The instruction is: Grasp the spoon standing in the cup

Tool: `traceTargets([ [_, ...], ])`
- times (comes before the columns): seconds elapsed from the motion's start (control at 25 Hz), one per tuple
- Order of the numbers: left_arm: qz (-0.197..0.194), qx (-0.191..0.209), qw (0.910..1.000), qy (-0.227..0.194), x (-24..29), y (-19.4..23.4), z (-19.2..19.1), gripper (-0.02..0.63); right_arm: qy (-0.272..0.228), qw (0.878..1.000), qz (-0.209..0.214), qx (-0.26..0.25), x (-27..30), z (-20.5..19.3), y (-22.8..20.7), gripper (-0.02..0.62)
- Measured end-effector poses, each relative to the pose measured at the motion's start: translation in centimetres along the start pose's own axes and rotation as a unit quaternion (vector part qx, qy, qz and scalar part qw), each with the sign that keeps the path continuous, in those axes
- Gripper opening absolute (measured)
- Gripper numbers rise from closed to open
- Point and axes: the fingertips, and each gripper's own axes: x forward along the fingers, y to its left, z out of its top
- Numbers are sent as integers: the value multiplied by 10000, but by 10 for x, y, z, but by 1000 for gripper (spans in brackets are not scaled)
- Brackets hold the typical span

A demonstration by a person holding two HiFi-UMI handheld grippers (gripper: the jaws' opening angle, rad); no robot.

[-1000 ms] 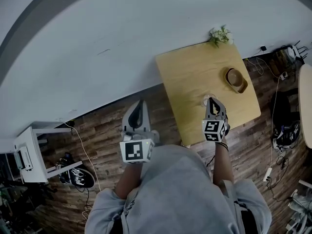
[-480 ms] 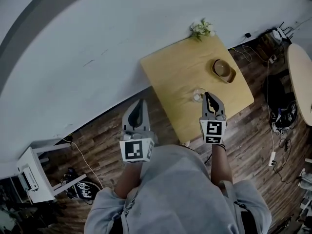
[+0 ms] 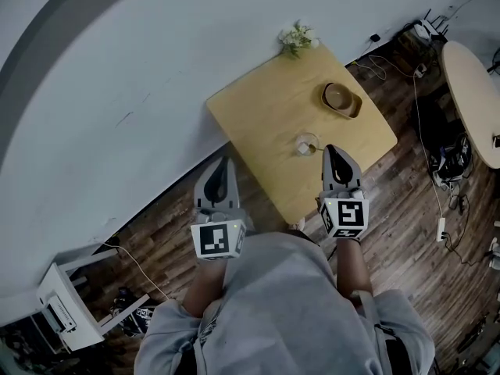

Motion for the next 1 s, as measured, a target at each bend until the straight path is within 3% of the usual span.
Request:
traceTargets([
  [0.36, -286, 36, 9995, -110, 12, -11, 7, 0, -453, 9975, -251, 472, -27, 29, -7, 0],
  [1.0, -516, 52, 9984, -207, 21, -26, 15, 0, -618, 9956, -345, 611, -42, 41, -13, 0],
])
